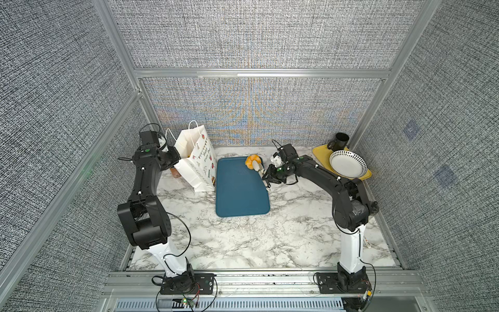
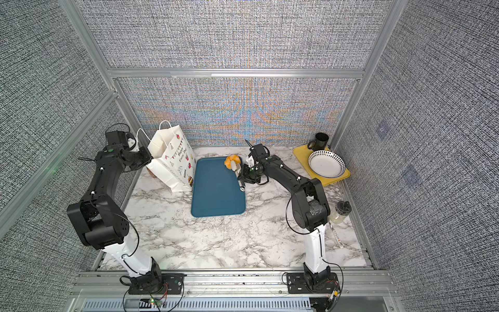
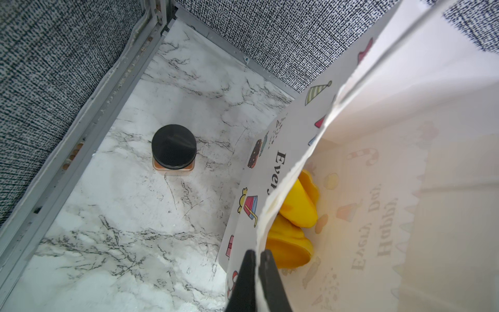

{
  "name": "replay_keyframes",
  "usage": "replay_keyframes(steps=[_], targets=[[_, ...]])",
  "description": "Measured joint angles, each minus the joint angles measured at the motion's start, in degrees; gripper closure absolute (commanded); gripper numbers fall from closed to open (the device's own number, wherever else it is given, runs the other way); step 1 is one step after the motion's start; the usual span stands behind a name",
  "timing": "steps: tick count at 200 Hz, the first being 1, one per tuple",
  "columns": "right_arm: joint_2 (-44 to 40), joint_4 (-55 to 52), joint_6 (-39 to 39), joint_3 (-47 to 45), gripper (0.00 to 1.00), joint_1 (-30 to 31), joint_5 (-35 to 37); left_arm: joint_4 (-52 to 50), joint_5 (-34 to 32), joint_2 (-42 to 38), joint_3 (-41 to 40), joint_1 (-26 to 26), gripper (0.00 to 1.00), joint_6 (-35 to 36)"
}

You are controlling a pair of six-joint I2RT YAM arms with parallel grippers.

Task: Pack bread into a paper bag
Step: Pick up the fake bread from the plate.

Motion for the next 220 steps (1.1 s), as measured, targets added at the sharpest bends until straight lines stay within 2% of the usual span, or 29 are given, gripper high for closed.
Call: replay_keyframes(steps=[95,190,220], targets=[[4.68,-1.70,-0.50,5.09,0.66,-1.38,0.70,0.11,-0.02,-0.33,-0.20,0.24,0.98,-0.02],[13.90,-2.58,-0.66,13.46,0.64,-1.79,1.53,-0.02,-0.13,-0.35,-0.02,0.44,0.98,-0.02],[14.80,-3.28,-0.70,14.69,0.72,-1.68,1.68,0.02,-0.46,-0.90,-0.48,0.46,0.98,-0.02]])
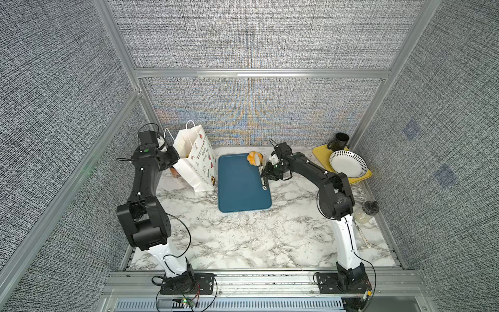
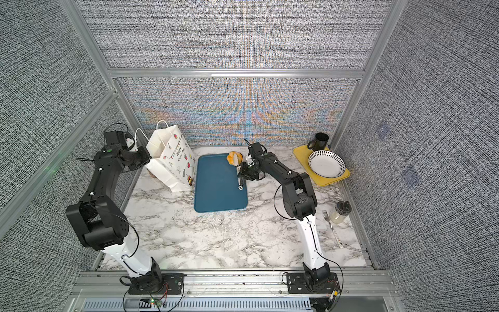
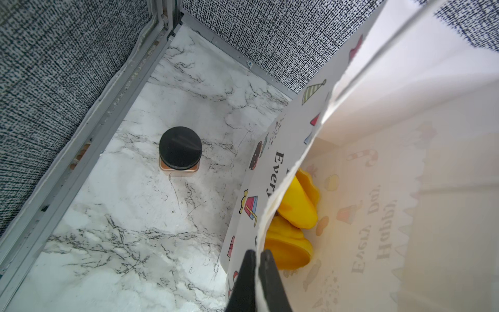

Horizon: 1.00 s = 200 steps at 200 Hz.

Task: Pack bread into a paper bag
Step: Pick up the fake bread from the plate.

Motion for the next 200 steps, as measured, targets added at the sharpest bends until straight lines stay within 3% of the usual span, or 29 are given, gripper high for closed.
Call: replay_keyframes(steps=[62,128,200], targets=[[0.83,-1.09,-2.60,-0.28,1.00,0.07,-0.79,0.87,-0.02,-0.35,-1.46,0.07,0.98,-0.46],[-3.74,-4.07,-3.85,-0.92,1.00,0.07,-1.40,2.14,-0.13,-1.14,-3.06,0.07,0.98,-1.14],[-11.17,2.89,-1.27,-3.21,1.00,1.18,-7.65,2.03,0.04,-1.68,-2.45,0.07,0.98,-1.97]])
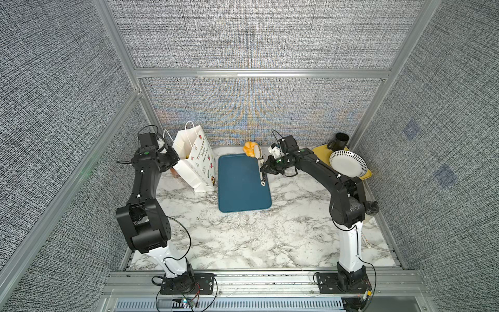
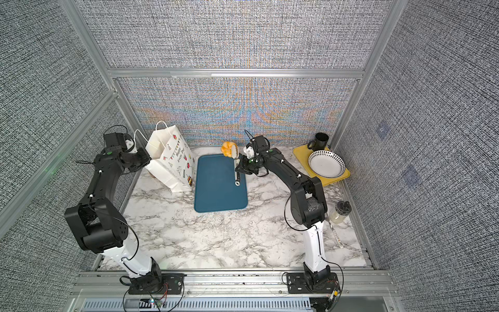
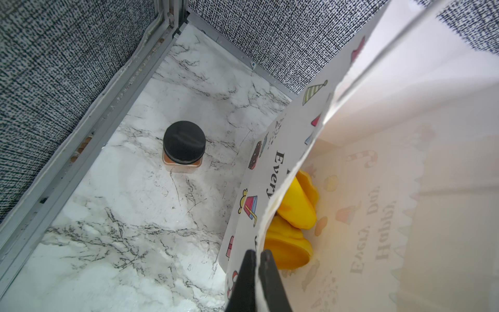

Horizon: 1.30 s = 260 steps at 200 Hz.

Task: Pack bread into a paper bag
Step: Pick up the fake bread from the plate, then place the fake bread in the paper bag.

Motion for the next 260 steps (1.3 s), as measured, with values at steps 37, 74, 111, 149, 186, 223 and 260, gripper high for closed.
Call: replay_keyframes(steps=[37,74,111,149,186,223,260], targets=[[-1.31,5.05,1.16,3.78,1.00,2.58,-3.48,-1.31,-0.13,0.00,1.53,-0.09,0.98,-0.17],[-3.21,11.15,2.69,5.33,1.00,6.58,-6.51,-4.37,-2.82,-0.17,3.93,-0.20,0.98,-0.15],[-3.32,14.21,4.11,8.87,1.00,9.55,-8.66,-4.79,-3.76,-0.17,4.00,-0.85,0.98,-0.17],[-2.32,14.99,3.19,15.43,1.00,11.72,-9.97,-4.63,-3.69,0.24,4.37,-2.01,0.98,-0.15],[-0.33,15.06,2.38,20.79,1.00,13.29,-11.39,-4.59,-3.39,0.76,4.92,-3.13,0.98,-0.17],[5.01,13.05,1.90,28.98,1.00,15.10,-13.64,-4.52,-3.32,1.88,6.49,-5.03,0.98,-0.68],[8.68,11.47,2.14,33.20,1.00,15.98,-17.35,-4.52,-3.08,2.36,7.08,-6.21,0.98,-1.09]])
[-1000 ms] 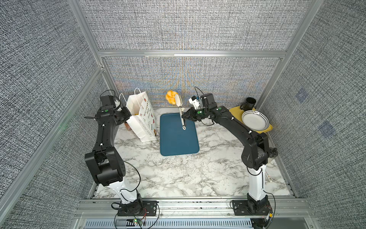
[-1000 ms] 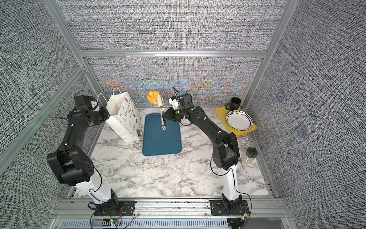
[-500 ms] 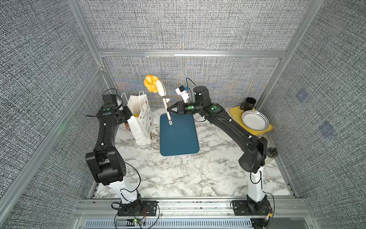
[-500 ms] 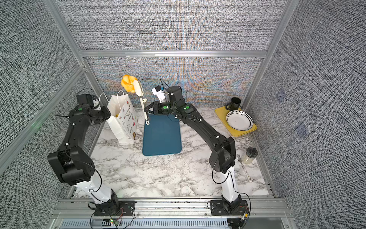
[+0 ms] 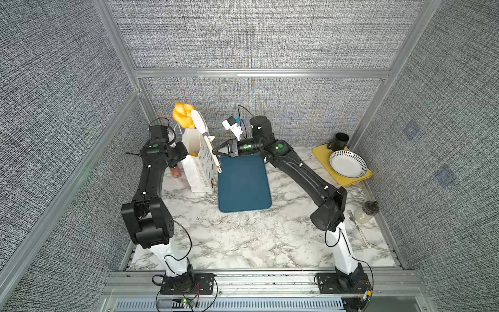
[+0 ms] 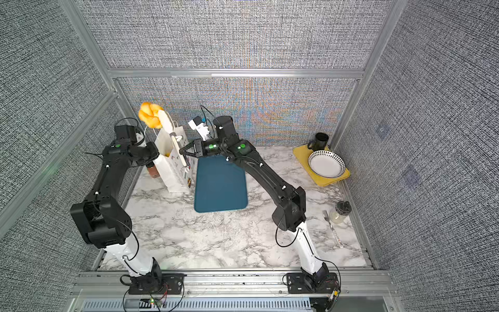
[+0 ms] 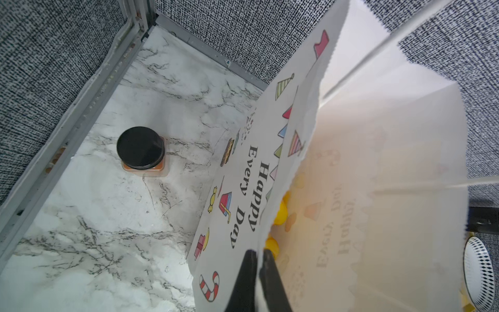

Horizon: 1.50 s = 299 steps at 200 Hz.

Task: Pack bread into a paper bag
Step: Place the fake bread in the paper bag.

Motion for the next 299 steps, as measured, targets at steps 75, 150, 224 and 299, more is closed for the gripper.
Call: replay_keyframes(steps=[75,150,224,299], targets=[[1.53,1.53,3.80,-6.14,0.88,-1.62,-4.81,0.94,-0.04,-1.05,-1.81,-0.31,0.98,-0.22],[4.20,2.75,6.67,-5.64,0.72,-2.62,-6.27,2.23,-0.09,-4.20,-5.88,-0.31,0.98,-0.35],[4.57,3.10,6.64,-5.51,0.71,-3.26,-6.84,3.19,-0.09,-4.48,-6.60,-0.31,0.98,-0.63],[-6.03,-3.65,-1.49,-19.43,0.98,-3.30,-8.52,3.21,-1.11,-3.67,-5.77,-0.31,0.98,-1.46]])
